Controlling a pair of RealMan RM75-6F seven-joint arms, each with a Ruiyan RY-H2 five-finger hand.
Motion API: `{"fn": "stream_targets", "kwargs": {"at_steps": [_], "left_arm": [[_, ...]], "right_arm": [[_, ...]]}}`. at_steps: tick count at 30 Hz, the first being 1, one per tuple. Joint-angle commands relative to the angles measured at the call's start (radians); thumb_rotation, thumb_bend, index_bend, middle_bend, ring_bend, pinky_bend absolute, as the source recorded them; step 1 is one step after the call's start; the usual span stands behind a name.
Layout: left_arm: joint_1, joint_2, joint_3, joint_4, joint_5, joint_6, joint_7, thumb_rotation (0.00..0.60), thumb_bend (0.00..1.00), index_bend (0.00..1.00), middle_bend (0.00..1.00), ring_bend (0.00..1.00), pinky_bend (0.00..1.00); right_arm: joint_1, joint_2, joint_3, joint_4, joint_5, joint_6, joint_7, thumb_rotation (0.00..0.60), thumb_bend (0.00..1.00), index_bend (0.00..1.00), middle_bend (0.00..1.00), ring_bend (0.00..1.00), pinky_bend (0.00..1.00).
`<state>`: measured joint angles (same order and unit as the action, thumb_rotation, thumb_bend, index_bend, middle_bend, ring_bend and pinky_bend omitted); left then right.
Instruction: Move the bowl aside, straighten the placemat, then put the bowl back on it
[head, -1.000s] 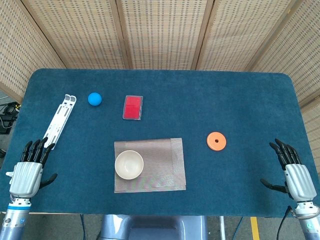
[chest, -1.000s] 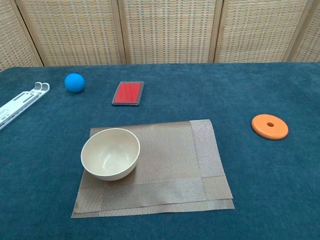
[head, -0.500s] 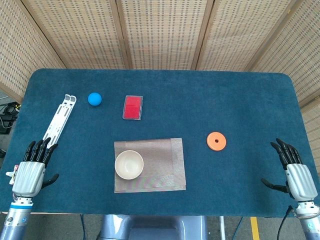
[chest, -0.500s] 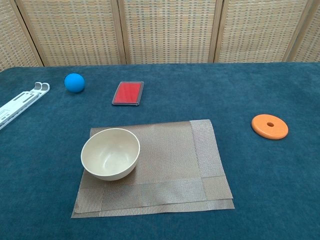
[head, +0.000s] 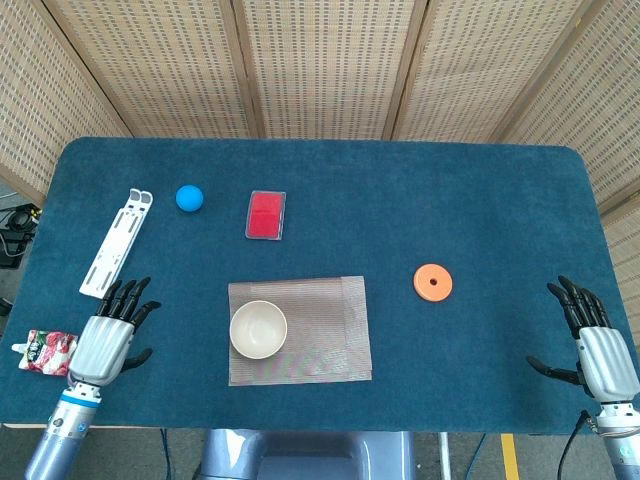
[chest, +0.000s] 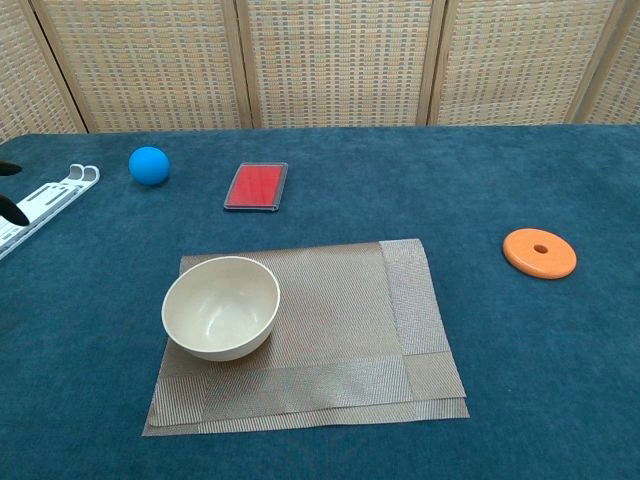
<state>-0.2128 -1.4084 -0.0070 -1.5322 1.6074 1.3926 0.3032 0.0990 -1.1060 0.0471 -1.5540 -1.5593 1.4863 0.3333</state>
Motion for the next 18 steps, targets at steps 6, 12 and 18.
{"fn": "stream_targets", "kwargs": {"at_steps": [6,12,18], "left_arm": [[-0.097,-0.095,-0.01,0.004,0.013,-0.132,0.091,0.6,0.18,0.37,0.0,0.0,0.0],[-0.139,-0.146,-0.016,-0.007,0.007,-0.186,0.151,0.6,0.22,0.38,0.0,0.0,0.0],[-0.181,-0.2,-0.026,-0.021,-0.028,-0.251,0.222,0.6,0.23,0.37,0.0,0.0,0.0]], "right_arm": [[-0.001,0.007,0.003,0.003,0.004,0.001,0.027,0.6,0.15,0.1,0.0,0.0,0.0],[-0.003,0.013,0.007,0.007,0.011,0.003,0.053,0.6,0.15,0.1,0.0,0.0,0.0],[-0.007,0.023,0.008,0.008,0.008,0.011,0.079,0.6,0.15,0.1,0.0,0.0,0.0]]}}
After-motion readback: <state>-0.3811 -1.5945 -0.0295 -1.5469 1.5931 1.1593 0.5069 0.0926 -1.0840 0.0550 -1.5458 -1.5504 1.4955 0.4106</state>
